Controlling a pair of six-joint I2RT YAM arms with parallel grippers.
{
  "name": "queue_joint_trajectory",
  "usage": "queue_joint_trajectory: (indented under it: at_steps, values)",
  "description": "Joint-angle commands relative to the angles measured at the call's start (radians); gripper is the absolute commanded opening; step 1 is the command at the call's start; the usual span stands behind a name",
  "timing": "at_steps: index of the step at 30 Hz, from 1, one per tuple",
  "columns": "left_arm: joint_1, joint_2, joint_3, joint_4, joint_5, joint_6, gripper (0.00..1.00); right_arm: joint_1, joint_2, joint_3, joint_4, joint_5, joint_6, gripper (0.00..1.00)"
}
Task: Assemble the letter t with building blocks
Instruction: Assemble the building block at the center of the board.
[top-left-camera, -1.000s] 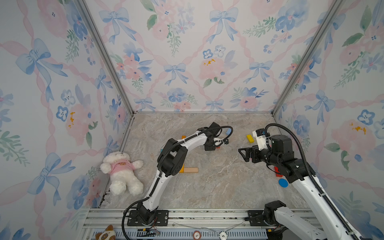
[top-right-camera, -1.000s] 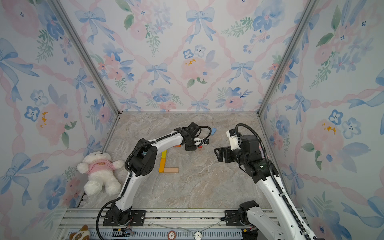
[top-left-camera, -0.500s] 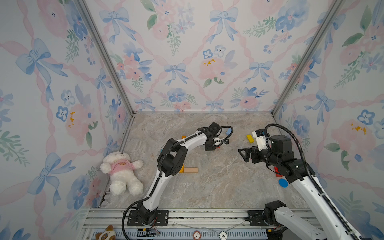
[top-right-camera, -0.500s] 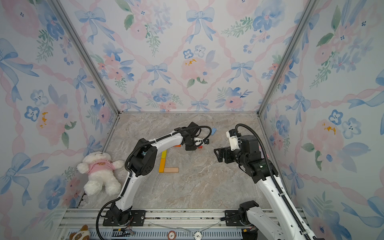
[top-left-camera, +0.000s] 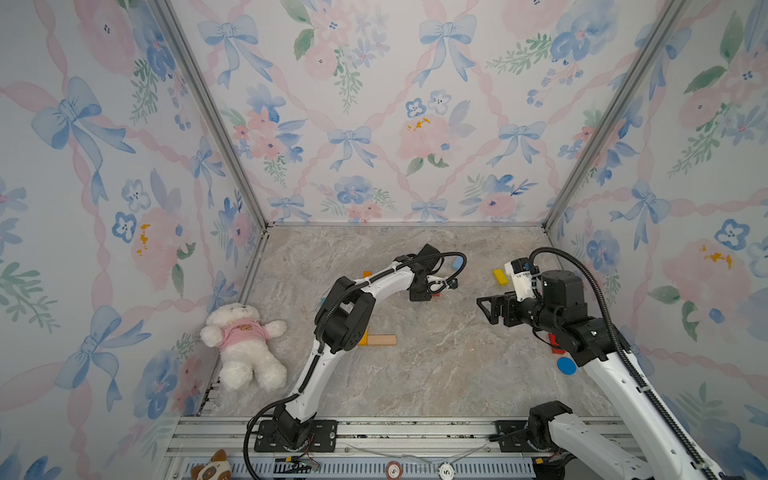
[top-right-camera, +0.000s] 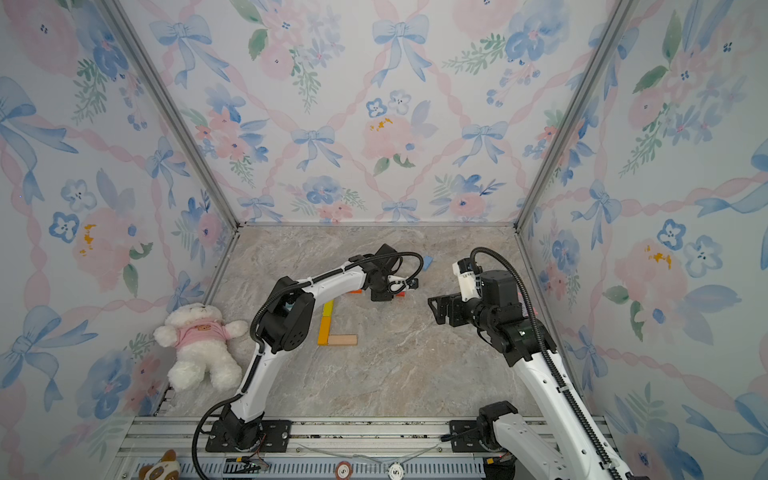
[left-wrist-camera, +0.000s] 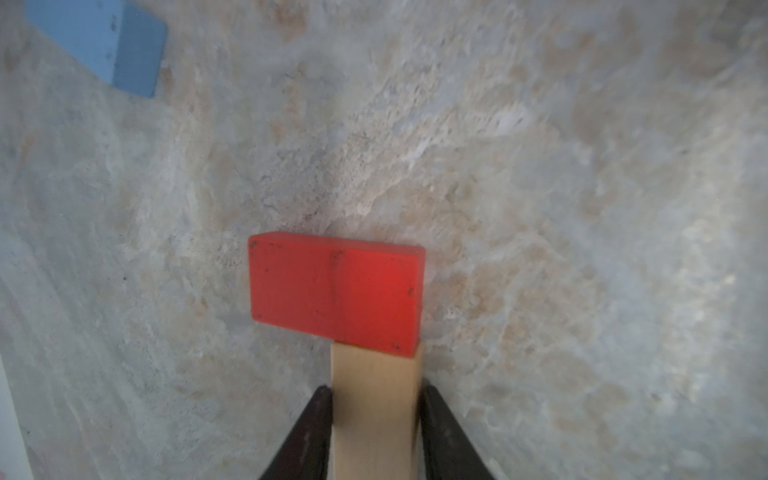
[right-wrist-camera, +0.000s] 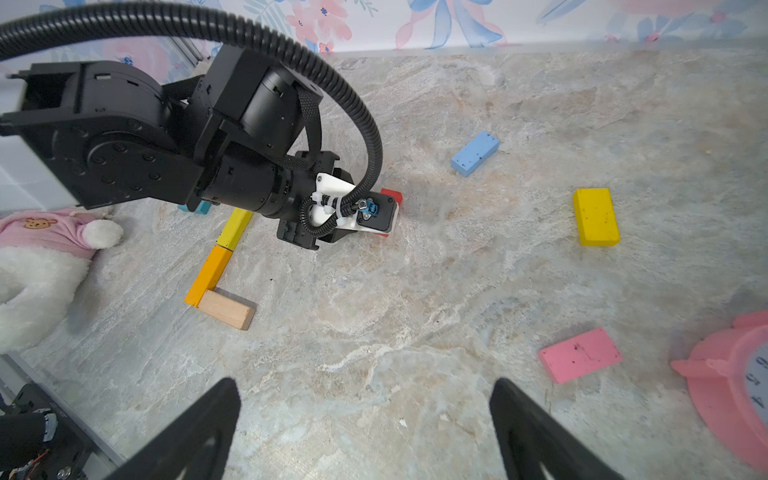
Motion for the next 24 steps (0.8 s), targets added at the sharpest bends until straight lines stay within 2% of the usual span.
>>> queue_joint_trajectory:
  at_steps: [1,12,24]
  values:
    - [0.007,0.027,-0.017,-0.032,0.001,0.003,0.42,-0.006,0.001,-0.007,-0.002,0.004,-0.006,0.96]
    - [0.022,-0.065,-0.063,0.002,0.004,-0.053,0.56,-0.007,0.001,0.004,-0.01,0.007,-0.004,0.96]
    - [0.026,-0.351,-0.228,0.072,0.041,-0.08,0.6,-0.03,0.003,0.053,-0.04,0.009,0.068,0.96]
